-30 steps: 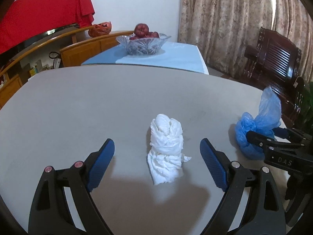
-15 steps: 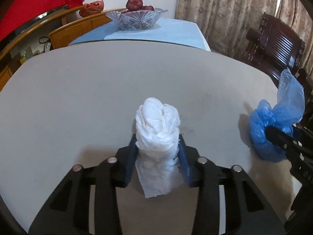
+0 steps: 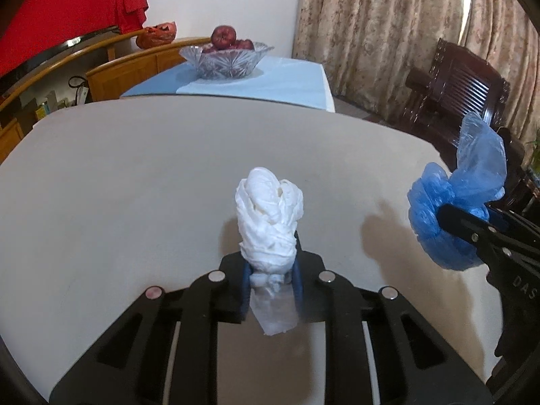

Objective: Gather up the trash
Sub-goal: 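Grasp the white tissue with the left tool while the right tool holds the blue bag, then carry the tissue and blue bag over the black bin and open both tools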

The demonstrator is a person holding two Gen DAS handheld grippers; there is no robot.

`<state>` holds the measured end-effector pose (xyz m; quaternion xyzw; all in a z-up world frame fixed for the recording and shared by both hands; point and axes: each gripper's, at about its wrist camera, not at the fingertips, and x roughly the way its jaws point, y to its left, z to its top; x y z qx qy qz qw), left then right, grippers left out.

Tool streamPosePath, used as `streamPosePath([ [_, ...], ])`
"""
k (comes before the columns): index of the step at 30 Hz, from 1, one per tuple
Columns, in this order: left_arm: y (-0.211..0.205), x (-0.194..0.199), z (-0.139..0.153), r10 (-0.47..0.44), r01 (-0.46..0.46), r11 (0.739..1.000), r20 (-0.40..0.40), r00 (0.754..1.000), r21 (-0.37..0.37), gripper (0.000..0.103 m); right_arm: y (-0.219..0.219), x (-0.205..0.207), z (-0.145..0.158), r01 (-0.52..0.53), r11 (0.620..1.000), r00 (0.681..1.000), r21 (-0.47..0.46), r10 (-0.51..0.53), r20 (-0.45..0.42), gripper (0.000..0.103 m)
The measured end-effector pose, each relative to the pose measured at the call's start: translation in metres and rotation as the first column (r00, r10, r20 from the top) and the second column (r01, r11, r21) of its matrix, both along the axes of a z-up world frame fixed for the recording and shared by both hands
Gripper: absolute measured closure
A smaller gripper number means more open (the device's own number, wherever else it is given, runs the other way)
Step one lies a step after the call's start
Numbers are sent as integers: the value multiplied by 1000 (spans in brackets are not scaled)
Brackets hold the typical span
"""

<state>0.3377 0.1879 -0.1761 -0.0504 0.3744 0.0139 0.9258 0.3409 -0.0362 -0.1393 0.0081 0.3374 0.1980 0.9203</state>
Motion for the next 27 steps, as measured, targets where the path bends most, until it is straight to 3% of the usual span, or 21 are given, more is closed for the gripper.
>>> streamPosePath([
  [16, -48, -70, 55, -26, 24, 999, 77, 997, 25, 84, -41, -62, 43, 4, 999, 999, 32, -5, 49, 59],
  [27, -88, -112, 82, -61, 61, 998, 114, 992, 4, 84, -73, -109, 69, 5, 999, 996, 49, -9, 90, 59],
])
